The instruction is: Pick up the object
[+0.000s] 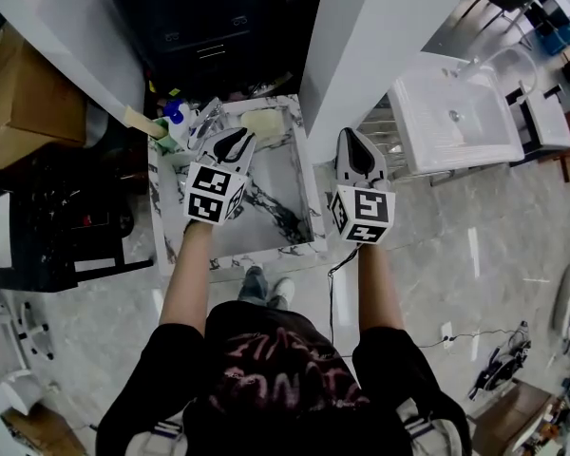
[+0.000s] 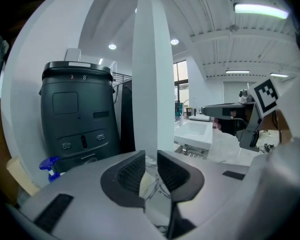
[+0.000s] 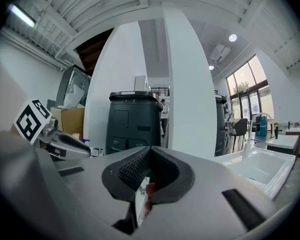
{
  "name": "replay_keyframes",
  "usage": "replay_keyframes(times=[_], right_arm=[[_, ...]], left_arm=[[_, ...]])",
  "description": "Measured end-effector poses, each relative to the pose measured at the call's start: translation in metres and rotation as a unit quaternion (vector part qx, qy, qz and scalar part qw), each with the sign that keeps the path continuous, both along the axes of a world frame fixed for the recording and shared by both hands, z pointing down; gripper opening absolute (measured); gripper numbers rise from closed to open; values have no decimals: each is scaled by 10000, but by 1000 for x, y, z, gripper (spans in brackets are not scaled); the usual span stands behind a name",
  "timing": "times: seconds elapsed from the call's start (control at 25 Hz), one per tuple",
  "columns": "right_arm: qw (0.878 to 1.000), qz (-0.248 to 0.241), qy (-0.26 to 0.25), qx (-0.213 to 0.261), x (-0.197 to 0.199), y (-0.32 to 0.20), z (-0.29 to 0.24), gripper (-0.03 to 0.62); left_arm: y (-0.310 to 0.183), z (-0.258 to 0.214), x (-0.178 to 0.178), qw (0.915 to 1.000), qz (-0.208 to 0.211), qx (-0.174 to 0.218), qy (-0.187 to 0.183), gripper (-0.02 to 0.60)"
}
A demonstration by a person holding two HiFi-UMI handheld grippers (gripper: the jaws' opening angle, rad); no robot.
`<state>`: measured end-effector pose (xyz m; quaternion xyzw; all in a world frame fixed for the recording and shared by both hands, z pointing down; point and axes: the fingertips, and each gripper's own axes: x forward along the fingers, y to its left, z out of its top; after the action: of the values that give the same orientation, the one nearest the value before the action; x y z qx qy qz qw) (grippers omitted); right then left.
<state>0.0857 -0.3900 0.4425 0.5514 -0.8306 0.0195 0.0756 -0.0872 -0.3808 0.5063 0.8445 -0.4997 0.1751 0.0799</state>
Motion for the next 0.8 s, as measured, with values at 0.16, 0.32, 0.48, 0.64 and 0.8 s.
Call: replay_keyframes(times=[0.16, 0.32, 0.48, 0.64, 0.8], right_arm=[[10000, 38, 25, -48, 4, -6, 4, 15], [9999, 79, 64, -131, 7, -11, 13, 15], [9996, 108, 122, -215, 8, -18, 24, 15], [9993, 140, 171, -299, 9, -26, 37, 15], [9990, 186, 197, -364, 12, -34, 48, 15]], left_arm=[[-12, 28, 13, 9989, 280, -280, -239, 107], [-25, 59, 19, 9952, 517, -541, -630, 129], [-36, 90, 22, 9902, 706, -832, -876, 158], [-47, 126, 23, 9833, 867, -1082, -1179, 181], [-63, 152, 24, 9758, 1037, -1208, -1495, 187]])
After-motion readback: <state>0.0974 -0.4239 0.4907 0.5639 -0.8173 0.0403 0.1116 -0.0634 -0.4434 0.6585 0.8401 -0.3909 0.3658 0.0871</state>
